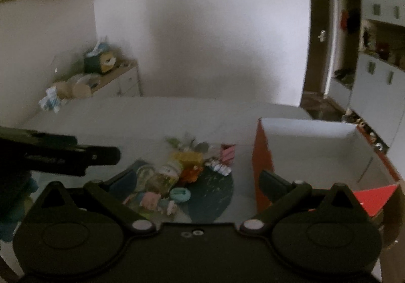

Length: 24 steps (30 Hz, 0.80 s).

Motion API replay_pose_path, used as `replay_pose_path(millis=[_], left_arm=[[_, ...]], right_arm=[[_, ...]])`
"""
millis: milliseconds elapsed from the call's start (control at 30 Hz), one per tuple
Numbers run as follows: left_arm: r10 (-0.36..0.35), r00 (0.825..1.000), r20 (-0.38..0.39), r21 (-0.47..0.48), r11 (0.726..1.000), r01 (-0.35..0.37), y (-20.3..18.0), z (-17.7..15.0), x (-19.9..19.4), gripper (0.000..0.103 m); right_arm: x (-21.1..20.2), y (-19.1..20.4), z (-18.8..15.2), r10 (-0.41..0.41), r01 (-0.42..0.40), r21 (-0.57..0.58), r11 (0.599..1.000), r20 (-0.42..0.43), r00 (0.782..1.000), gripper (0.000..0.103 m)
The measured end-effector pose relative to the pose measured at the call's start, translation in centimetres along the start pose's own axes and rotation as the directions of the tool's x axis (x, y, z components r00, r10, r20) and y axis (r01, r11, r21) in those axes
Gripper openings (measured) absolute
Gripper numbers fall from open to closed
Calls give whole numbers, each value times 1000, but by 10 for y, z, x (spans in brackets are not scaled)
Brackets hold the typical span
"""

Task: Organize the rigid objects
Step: 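Grasp the pink heart dish with the left gripper while the right gripper grasps the doll figurine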

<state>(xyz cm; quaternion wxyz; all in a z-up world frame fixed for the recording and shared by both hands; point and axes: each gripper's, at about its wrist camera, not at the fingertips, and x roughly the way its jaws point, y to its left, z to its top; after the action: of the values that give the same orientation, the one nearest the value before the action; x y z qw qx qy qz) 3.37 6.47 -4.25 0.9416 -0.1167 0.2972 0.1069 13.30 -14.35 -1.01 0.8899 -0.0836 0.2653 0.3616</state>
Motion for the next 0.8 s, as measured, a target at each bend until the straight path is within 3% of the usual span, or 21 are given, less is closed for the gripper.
replay_pose_path(millis=[167, 267, 433, 800], left_arm=[[21, 999, -46, 1, 1000, -21, 7, -4, 26, 103], [71, 996, -49, 28, 997, -69, 14, -7, 42, 103], [89, 990, -112, -23, 996, -92, 38, -19, 63, 102], [78, 978, -196, -80, 992, -95, 62, -35, 87, 102]], right_arm=[[25, -5, 0, 47, -49, -17, 999, -62, 997, 102], [44, -5, -4, 83, -86, -24, 996, -113, 990, 100], [73, 5, -14, 146, -163, -80, 983, -180, 973, 95], [128, 26, -28, 212, -255, -116, 960, -290, 933, 85]])
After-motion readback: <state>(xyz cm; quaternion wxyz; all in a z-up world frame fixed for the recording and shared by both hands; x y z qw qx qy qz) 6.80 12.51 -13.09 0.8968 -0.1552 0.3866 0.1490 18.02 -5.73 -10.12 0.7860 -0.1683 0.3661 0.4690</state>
